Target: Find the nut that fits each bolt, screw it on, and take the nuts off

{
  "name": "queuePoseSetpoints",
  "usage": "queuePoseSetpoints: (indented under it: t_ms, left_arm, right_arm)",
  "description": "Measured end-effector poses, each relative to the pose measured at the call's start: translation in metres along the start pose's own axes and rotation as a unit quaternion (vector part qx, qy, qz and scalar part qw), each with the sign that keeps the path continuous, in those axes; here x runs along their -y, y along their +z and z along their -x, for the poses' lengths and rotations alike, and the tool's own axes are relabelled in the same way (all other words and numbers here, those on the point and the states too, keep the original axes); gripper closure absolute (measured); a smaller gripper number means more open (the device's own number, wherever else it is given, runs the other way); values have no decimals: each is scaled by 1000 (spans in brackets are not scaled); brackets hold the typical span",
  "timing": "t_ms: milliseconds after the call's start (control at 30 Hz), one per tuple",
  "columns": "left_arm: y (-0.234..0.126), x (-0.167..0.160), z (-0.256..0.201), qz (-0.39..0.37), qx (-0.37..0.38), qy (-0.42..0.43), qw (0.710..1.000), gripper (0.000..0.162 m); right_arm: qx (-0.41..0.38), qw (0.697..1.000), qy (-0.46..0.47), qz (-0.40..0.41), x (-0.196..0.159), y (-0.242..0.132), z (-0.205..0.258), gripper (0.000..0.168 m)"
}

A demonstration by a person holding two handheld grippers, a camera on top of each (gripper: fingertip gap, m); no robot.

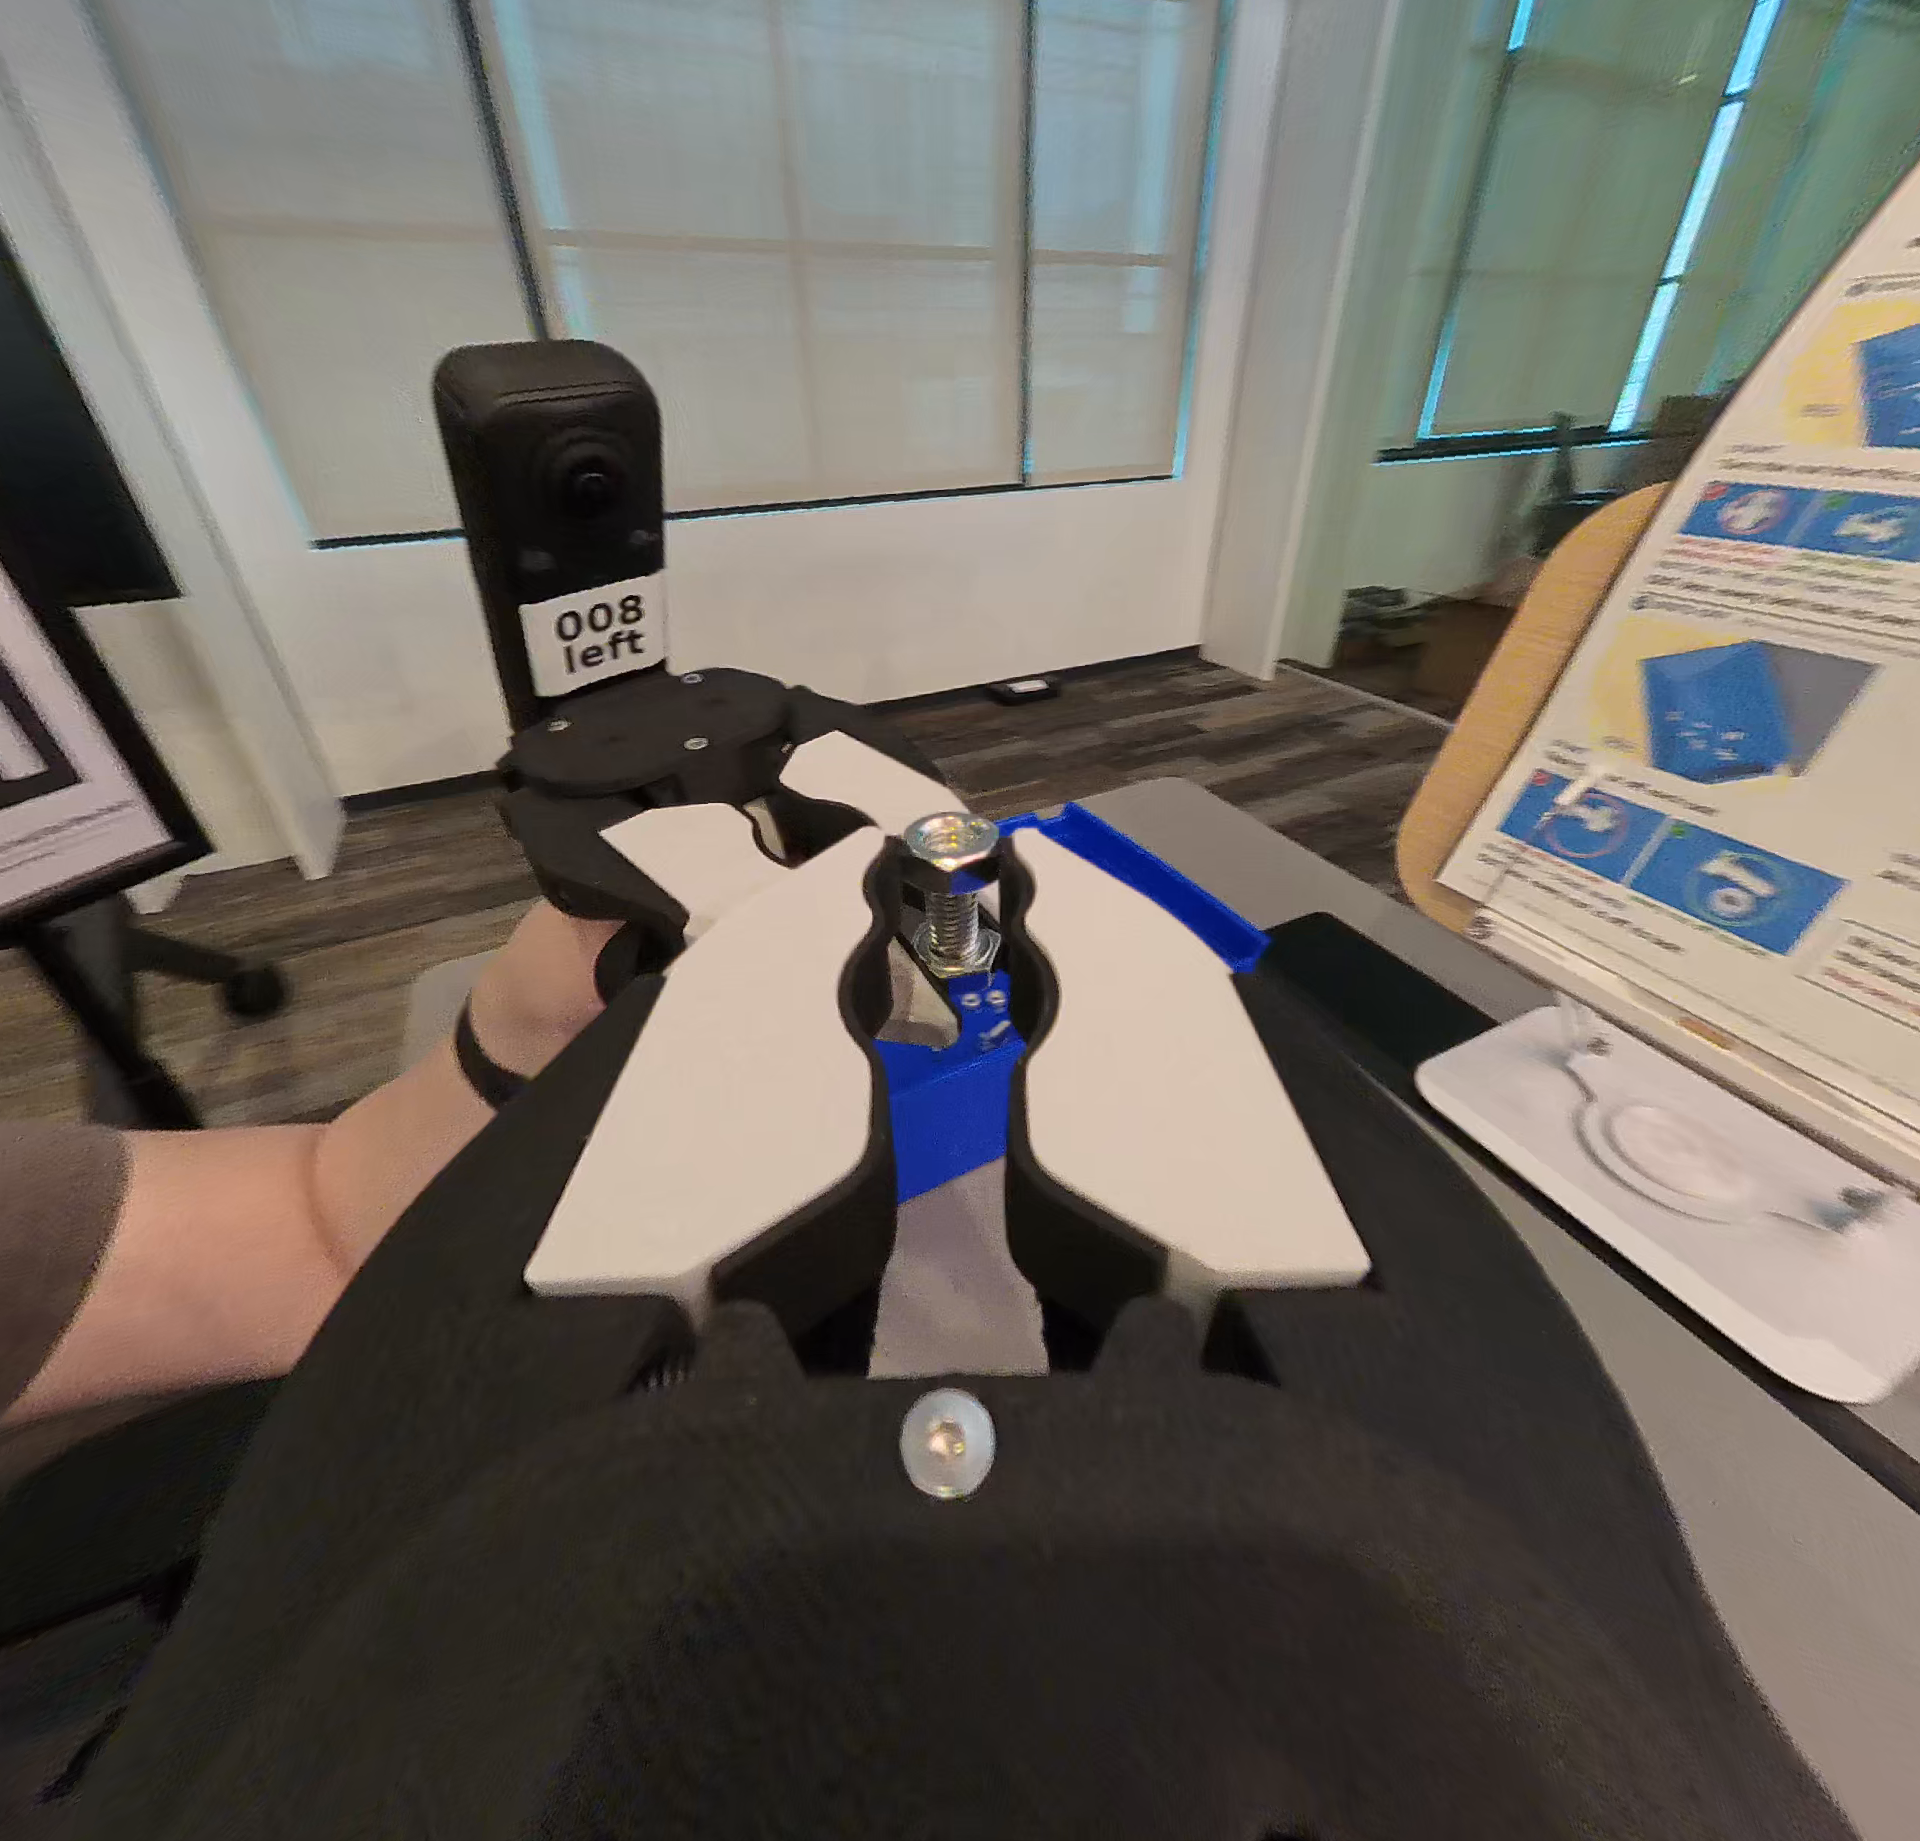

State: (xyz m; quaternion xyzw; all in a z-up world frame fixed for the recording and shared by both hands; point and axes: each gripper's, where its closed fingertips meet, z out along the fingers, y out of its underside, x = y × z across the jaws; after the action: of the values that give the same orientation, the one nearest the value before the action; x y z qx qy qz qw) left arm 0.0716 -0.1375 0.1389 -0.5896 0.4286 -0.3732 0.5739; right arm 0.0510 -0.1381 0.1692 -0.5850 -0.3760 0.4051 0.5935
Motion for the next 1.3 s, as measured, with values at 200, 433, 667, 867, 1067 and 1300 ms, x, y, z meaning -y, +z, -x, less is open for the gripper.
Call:
queuePoseSetpoints:
  t_ms: [200, 433, 667, 867, 1067, 1300]
  left_arm:
    - [-2, 1, 2, 2, 19, 9, 1000, 145]
    - [-5, 7, -6, -10, -4, 6, 1000, 145]
    - [-6, 8, -4, -10, 1, 8, 1000, 144]
    - [-5, 6, 1, -8, 11, 4, 1000, 144]
    - [-6, 8, 0, -11, 8, 2, 1000, 145]
    - [-1, 7, -10, -8, -10, 11, 1000, 144]
  right_arm:
    - [-35, 999, -28, 2, 0, 4, 1, 147]
    - [30, 998, -44, -44, 11, -4, 14, 127]
    - [40, 996, -62, -43, 9, -3, 21, 127]
    - [3, 996, -80, -25, 4, -6, 20, 128]
    - [-7, 996, -85, -28, 5, -11, 19, 130]
    - [30, 996, -73, -47, 11, -4, 19, 112]
